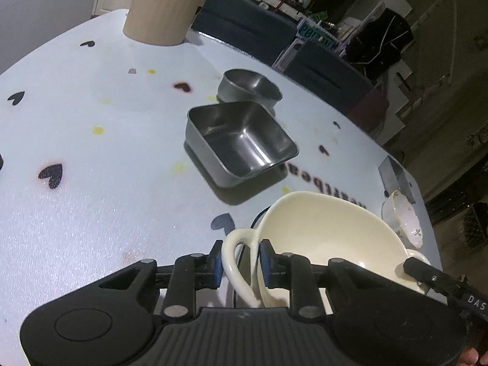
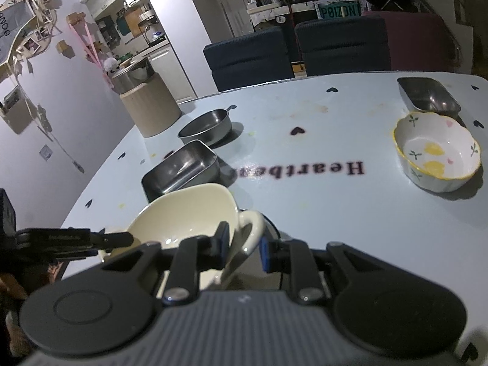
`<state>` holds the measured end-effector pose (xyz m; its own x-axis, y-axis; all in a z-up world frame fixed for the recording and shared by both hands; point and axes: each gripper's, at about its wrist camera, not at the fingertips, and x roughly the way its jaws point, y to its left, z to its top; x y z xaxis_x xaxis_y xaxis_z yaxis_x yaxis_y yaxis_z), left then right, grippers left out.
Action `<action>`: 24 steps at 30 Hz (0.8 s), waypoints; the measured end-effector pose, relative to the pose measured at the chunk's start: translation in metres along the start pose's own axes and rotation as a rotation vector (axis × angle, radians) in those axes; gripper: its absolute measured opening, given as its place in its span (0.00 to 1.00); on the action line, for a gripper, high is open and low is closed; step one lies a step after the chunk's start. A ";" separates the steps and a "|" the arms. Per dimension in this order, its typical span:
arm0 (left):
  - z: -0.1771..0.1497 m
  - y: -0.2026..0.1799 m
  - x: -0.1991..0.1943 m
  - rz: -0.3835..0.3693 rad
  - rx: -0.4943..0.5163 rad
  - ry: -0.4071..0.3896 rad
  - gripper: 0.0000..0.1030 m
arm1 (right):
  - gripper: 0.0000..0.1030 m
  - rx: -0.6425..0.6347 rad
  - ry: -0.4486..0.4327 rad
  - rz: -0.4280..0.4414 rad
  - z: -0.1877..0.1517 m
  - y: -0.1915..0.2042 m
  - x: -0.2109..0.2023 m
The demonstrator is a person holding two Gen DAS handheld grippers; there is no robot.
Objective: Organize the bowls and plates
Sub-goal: 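Lift the cream bowl with both grippers and carry it over the white plate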
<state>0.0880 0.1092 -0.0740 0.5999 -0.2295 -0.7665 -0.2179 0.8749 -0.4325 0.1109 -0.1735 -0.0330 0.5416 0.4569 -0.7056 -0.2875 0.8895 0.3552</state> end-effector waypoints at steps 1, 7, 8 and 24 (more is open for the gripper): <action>-0.001 0.000 0.001 0.004 0.001 0.003 0.26 | 0.24 -0.002 0.003 -0.001 0.000 0.001 0.001; -0.001 0.002 0.004 0.013 -0.012 0.007 0.27 | 0.23 -0.014 0.007 -0.001 0.000 0.003 0.002; -0.001 0.002 0.005 0.014 -0.012 0.006 0.27 | 0.23 -0.014 0.006 0.000 0.001 0.003 0.002; -0.003 0.000 0.012 0.035 -0.001 0.028 0.29 | 0.23 -0.037 0.032 -0.027 0.002 0.005 0.009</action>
<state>0.0935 0.1056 -0.0849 0.5705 -0.2104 -0.7939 -0.2394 0.8820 -0.4058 0.1159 -0.1650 -0.0366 0.5237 0.4320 -0.7343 -0.3027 0.9000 0.3136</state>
